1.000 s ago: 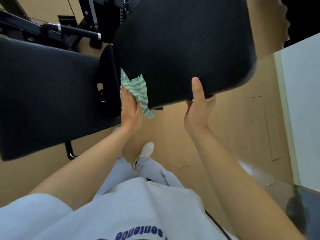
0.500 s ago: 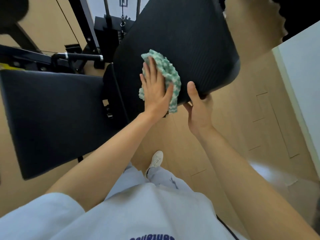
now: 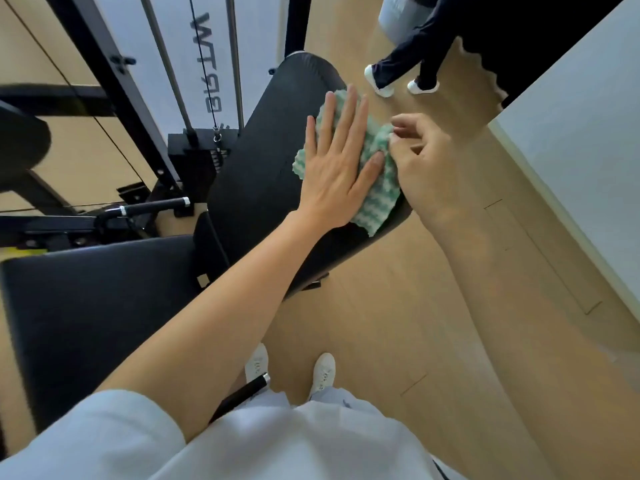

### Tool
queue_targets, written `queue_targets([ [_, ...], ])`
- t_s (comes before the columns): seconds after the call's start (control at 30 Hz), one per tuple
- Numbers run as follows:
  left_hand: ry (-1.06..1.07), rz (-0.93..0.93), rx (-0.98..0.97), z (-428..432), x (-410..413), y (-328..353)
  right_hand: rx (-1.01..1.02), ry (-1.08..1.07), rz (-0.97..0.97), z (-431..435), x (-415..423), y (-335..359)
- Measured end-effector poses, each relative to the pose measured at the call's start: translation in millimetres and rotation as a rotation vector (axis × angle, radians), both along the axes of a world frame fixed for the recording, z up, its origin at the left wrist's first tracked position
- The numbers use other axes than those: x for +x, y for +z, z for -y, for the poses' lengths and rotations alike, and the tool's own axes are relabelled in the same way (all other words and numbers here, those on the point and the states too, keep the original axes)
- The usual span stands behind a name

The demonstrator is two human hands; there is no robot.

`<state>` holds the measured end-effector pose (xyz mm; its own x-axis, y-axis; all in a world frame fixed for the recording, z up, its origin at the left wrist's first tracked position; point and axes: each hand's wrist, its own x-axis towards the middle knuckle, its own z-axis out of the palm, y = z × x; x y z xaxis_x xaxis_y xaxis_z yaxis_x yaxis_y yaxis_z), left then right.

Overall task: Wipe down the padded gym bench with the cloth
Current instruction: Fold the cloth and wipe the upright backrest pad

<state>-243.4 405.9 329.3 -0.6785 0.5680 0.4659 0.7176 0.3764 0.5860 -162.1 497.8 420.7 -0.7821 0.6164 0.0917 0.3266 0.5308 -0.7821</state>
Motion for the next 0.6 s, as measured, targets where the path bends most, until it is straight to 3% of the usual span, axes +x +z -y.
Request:
queue_targets([
  [0.1,0.068,0.151,0.063,15,-15,-25,0.168,0.107,0.119,8,-20,13],
  [0.3,0.356,0.789,0.028,84,-12,-134,0.541,0.32,0.374,23,-61,6],
  [0.5,0.601,1.257,-0.038,143,7,-214,0.542,0.389,0.433,12,-81,-13],
  [0.6,0.627,1.307,-0.023,141,4,-213,0.517,0.37,0.419,8,-84,-15],
])
